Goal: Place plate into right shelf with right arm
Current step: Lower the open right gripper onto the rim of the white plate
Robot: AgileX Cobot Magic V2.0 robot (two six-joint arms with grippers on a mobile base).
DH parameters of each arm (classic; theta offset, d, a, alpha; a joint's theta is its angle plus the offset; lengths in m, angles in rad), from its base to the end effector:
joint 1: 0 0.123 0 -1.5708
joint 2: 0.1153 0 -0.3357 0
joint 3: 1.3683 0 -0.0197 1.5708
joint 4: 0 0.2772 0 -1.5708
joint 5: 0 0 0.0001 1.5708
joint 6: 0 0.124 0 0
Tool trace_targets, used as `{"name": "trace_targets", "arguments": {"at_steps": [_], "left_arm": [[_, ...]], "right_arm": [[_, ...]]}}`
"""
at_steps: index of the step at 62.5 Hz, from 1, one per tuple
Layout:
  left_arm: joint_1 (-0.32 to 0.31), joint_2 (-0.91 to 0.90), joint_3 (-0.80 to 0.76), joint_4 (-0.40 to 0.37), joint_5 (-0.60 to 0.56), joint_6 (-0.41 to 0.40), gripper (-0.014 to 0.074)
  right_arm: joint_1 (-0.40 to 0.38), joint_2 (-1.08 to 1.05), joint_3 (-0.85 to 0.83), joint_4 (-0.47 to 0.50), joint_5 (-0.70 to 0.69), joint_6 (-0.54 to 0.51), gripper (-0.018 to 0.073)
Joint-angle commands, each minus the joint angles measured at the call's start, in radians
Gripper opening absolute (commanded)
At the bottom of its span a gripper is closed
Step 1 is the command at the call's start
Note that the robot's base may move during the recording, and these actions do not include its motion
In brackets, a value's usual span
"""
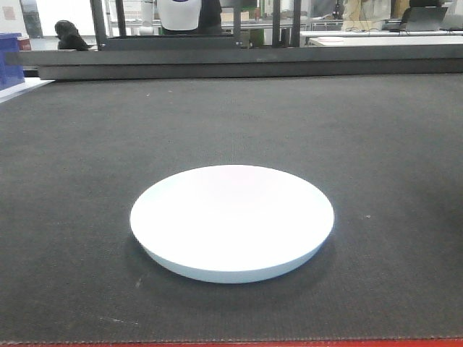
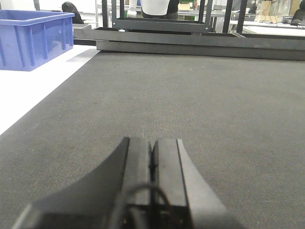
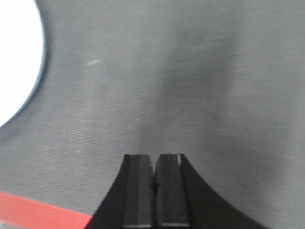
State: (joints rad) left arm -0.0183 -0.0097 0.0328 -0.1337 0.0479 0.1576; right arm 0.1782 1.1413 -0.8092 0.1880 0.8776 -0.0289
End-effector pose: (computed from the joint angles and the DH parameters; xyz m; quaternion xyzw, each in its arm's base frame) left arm 0.0655 -0.0020 0.1978 0.0171 0.7010 -0.0002 0.7130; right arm 0.2173 0.0573 0.2840 -0.0581 0.9699 0.1000 0.2144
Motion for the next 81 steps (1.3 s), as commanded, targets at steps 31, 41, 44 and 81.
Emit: {"name": "trace_targets", "arguments": {"at_steps": [31,41,44,81], "left_arm": [[-0.002,-0.01,0.01,-0.008,-0.09,-0.007,-0.0128],[-0.002,-0.01,0.01,-0.008,-0.09,-0.007,-0.0128],[-0.002,-0.01,0.01,-0.008,-0.09,-0.007,-0.0128],[-0.002,-0.01,0.01,-0.008,-0.09,-0.007,-0.0128]], "right_arm": [[0.305,0.42,-0.4,-0.171,0.1,0.415,0.0577],[0.349,0.512,-0.48,-0.162,0.098,0.503,0.061],[0.355,0.534,-0.497,-0.162,0.096,0.522,0.0608],[0.36,0.633,-0.511,-0.162,0.089,0.637,0.055]]}}
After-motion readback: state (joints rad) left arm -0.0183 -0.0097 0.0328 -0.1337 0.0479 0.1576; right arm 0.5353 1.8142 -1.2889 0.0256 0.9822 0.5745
